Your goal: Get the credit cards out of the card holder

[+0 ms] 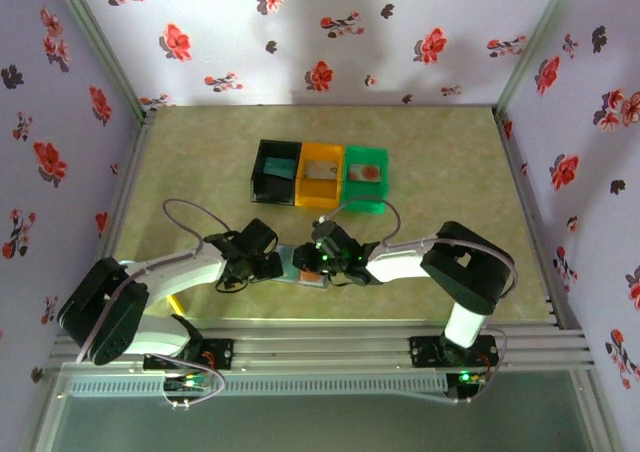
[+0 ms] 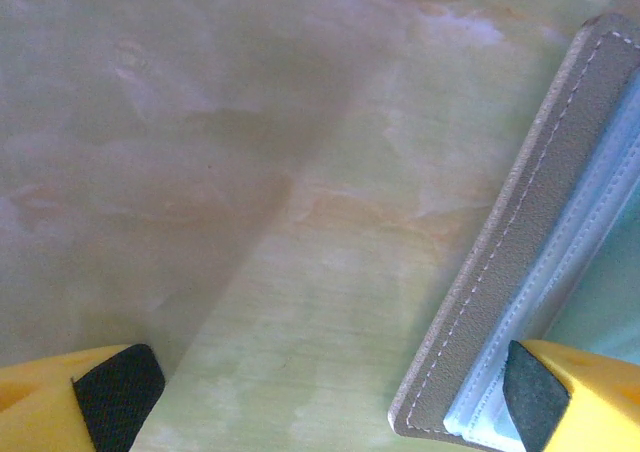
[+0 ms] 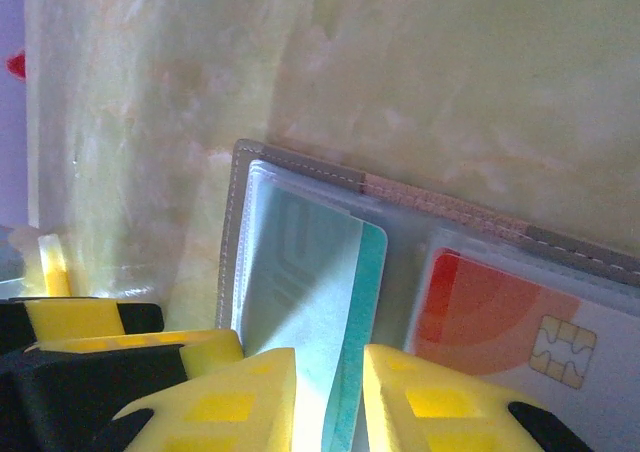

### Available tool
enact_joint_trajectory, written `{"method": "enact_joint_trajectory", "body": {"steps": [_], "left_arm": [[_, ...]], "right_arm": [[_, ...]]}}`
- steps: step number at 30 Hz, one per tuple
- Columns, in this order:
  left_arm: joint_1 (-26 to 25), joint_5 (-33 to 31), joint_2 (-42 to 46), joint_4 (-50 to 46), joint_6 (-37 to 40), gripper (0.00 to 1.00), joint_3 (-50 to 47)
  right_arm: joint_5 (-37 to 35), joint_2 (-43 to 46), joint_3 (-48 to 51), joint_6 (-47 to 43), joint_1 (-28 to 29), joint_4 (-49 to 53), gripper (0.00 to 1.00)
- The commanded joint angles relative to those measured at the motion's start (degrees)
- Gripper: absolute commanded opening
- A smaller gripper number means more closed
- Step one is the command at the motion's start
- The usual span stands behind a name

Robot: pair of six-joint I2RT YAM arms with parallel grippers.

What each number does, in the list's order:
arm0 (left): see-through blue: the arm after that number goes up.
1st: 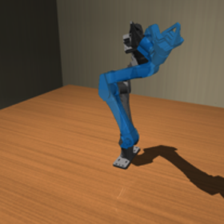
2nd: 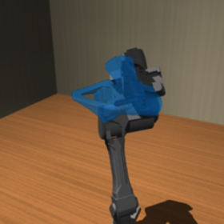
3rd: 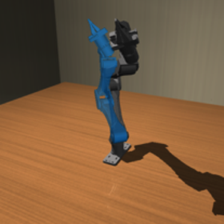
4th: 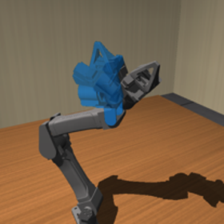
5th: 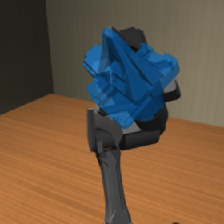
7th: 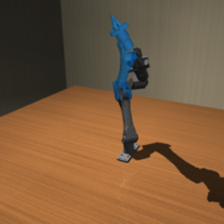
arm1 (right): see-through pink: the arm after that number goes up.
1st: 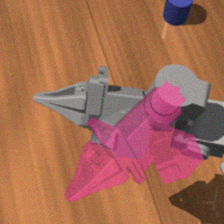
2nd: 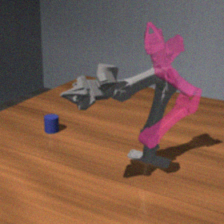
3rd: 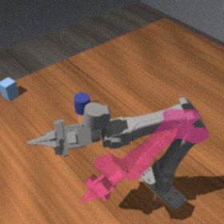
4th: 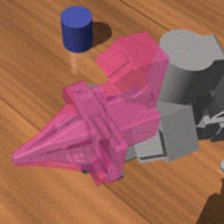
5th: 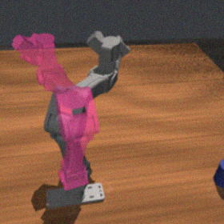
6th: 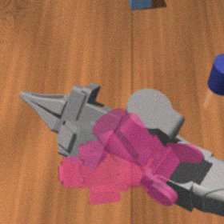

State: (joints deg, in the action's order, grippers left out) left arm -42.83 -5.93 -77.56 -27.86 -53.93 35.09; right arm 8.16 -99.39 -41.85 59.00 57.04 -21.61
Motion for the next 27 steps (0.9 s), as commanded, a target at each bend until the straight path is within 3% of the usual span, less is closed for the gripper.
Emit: {"method": "enact_joint_trajectory", "body": {"steps": [1, 9, 17, 27], "left_arm": [[-0.3, 4.1, -4.0, 5.2, -1.6, 0.94, -4.3], [-0.3, 4.4, -4.3, 6.2, -1.8, 0.94, -4.9], [-0.3, 4.6, -4.0, 6.7, -1.8, 0.94, -5.4], [-0.4, 5.0, -3.8, 7.6, -2.3, 0.94, -5.9]], "right_arm": [[0.3, -0.8, 1.7, 0.9, 0.6, -4.0, 0.25], [1.0, -0.7, 3.8, 1.1, 0.8, -9.1, 0.23], [-3.9, 1.5, 1.0, -0.3, 0.8, 4.4, 0.23], [-3.2, -1.1, 1.2, 0.4, 0.9, 2.5, 0.23]]}}
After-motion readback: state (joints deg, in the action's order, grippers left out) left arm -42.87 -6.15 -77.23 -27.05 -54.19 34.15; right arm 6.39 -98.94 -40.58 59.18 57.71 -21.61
